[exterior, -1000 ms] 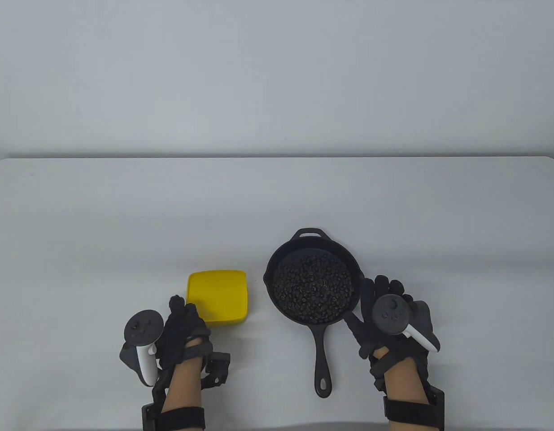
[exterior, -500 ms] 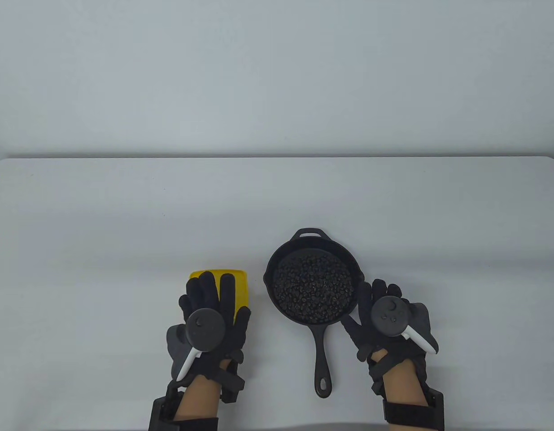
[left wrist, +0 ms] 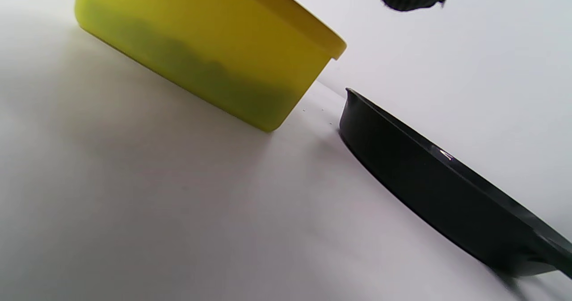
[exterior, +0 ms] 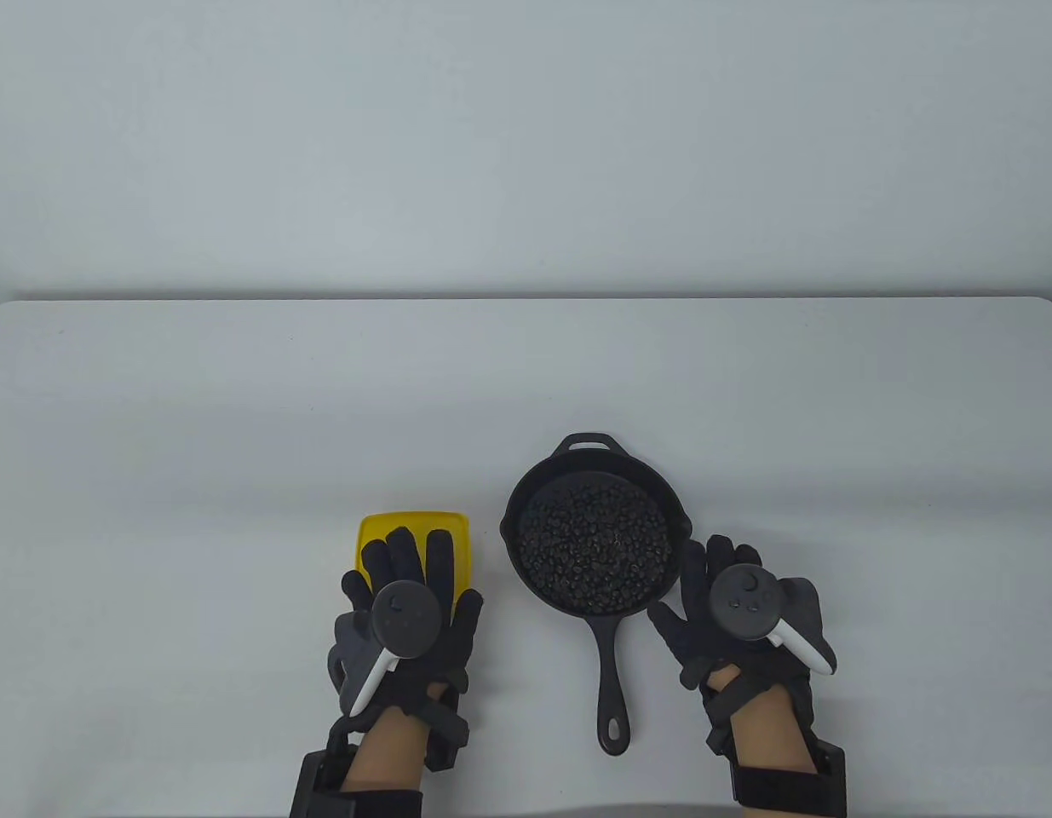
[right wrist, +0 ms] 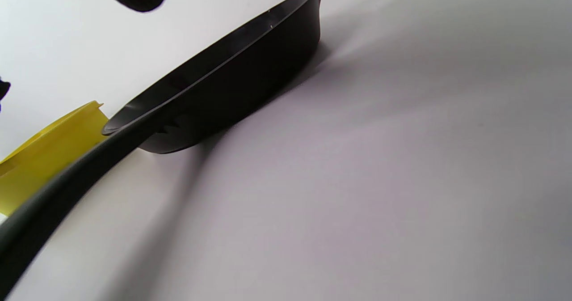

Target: Sprinkle coffee beans onto the frying pan

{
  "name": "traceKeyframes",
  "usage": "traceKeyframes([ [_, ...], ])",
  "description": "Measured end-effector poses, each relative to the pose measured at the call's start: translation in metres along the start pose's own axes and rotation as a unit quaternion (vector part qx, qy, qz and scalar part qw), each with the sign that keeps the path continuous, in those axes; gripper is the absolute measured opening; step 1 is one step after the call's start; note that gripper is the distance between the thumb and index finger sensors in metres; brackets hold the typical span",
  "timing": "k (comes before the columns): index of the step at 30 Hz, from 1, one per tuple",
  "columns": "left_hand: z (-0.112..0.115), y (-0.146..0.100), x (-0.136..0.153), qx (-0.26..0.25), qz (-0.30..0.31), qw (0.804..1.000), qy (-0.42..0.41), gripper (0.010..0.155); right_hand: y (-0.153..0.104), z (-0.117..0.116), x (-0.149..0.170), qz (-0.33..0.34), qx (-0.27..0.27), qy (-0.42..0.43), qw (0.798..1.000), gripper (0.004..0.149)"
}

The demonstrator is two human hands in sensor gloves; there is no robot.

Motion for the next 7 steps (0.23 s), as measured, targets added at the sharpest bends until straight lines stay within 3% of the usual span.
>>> traceKeyframes([
  [7,0.001,-0.004,0.003,-0.002,-0.006,1.000,0.000,0.075,-0.001,0.006,0.012,-0.012,0.003,0.027,1.000,0.083],
])
Point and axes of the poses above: the tracker on the back of each hand, its own x axis roughly to the little-finger side, its own y axis roughly from the wrist to the fingertips, z = x × y, the point moved 4 cm from there along y, roughly from the wrist to the fingertips, and after that the axes turned 12 degrees about -z, right-handed, at the moved point
